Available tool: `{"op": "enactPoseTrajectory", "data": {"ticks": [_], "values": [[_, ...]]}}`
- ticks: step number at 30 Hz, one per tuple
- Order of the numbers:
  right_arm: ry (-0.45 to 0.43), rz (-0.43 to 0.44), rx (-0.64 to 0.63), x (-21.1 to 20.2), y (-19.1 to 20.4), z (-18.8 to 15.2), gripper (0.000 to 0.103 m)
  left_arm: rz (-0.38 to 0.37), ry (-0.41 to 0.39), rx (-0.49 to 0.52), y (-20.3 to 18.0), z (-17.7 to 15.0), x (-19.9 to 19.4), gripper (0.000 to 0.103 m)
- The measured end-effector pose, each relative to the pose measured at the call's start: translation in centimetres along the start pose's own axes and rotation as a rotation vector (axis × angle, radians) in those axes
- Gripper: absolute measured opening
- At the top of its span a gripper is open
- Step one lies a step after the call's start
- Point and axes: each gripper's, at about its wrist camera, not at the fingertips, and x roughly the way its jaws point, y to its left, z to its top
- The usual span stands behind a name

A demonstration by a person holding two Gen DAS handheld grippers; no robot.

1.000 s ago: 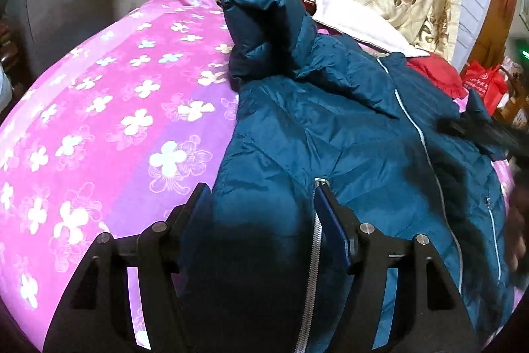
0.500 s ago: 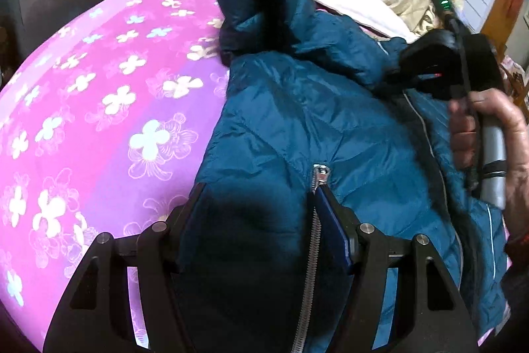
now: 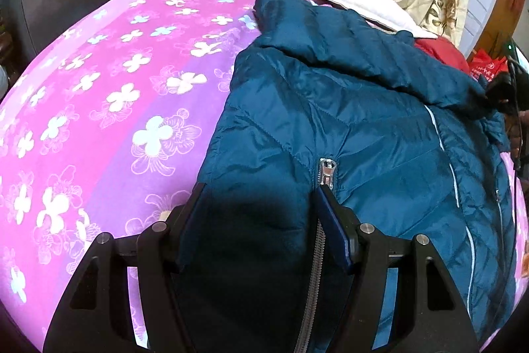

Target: Fold large clothes

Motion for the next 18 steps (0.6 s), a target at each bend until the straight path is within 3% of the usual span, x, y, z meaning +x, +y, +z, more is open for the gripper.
{"op": "enactPoseTrajectory", "data": {"ticks": [8, 11, 14, 18], "values": [[0.043, -0.051, -0.005, 3.9, -0.1, -1.1, 0.007, 0.014, 0.008, -0.003, 0.2, 0.1, 0.7, 0.068], [0.052, -0.004, 0.014, 3.9, -1.0, -1.1, 0.014, 0.019, 0.013, -0.005, 0.2, 0.2, 0.8, 0.068], [0.052, 0.109, 0.087, 2.6, -3.0, -0.8, 0.016, 0.033, 0.010, 0.004, 0.0, 0.2, 0.7, 0.068], [-0.001, 0.215, 0.147, -1.4, -6.1, -1.0, 0.044, 0.038, -0.001, 0.005, -0.3, -0.1, 0.0, 0.068]]}}
